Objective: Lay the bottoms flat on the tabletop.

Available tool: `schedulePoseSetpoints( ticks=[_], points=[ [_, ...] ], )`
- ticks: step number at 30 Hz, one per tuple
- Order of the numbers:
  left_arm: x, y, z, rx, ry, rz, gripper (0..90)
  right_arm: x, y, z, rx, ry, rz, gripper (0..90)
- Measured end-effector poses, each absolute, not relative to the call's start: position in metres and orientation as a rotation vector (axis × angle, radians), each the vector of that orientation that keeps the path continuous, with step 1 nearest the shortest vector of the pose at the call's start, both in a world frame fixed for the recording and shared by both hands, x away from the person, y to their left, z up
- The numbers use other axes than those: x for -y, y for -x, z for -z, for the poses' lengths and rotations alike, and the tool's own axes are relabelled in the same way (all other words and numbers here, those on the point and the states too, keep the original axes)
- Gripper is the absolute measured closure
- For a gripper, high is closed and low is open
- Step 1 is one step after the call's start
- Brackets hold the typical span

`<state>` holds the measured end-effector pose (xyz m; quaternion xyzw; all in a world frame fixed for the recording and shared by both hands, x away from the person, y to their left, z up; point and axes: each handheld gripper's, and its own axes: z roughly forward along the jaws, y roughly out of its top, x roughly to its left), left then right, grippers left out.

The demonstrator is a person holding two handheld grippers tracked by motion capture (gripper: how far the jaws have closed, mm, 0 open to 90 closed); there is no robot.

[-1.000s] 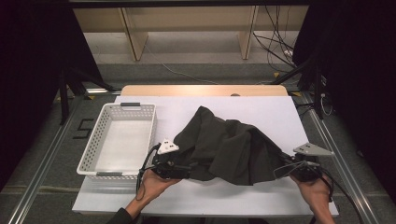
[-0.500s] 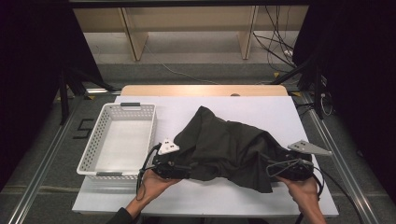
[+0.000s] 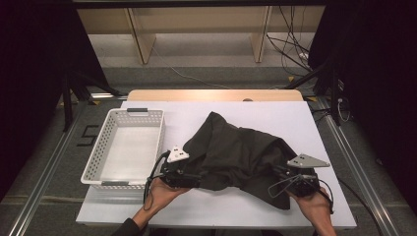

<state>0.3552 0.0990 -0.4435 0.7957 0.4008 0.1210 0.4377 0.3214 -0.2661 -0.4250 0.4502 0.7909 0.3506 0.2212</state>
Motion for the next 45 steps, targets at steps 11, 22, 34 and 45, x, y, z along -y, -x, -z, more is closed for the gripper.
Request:
schedulePoseSetpoints(
  ticks=[11,22,34,45],
  points=[
    [-0.097,-0.356,0.445,-0.999,-1.994,-0.307,15.3,0.324,-0.340,0.446,-2.153,-1.448,-0.777,87.7],
    [-0.093,-0.356,0.448,-0.997,-2.015,-0.305,15.4,0.303,-0.321,0.416,-1.982,-1.427,-1.144,36.8],
    [-0.081,-0.363,0.455,-0.999,-2.057,-0.295,17.3,0.253,-0.313,0.425,-2.163,-1.314,-1.253,27.5],
    [-0.068,-0.372,0.460,-1.031,-2.086,-0.235,35.4,0.218,-0.323,0.441,-2.320,-1.249,-1.258,22.3]
  ],
)
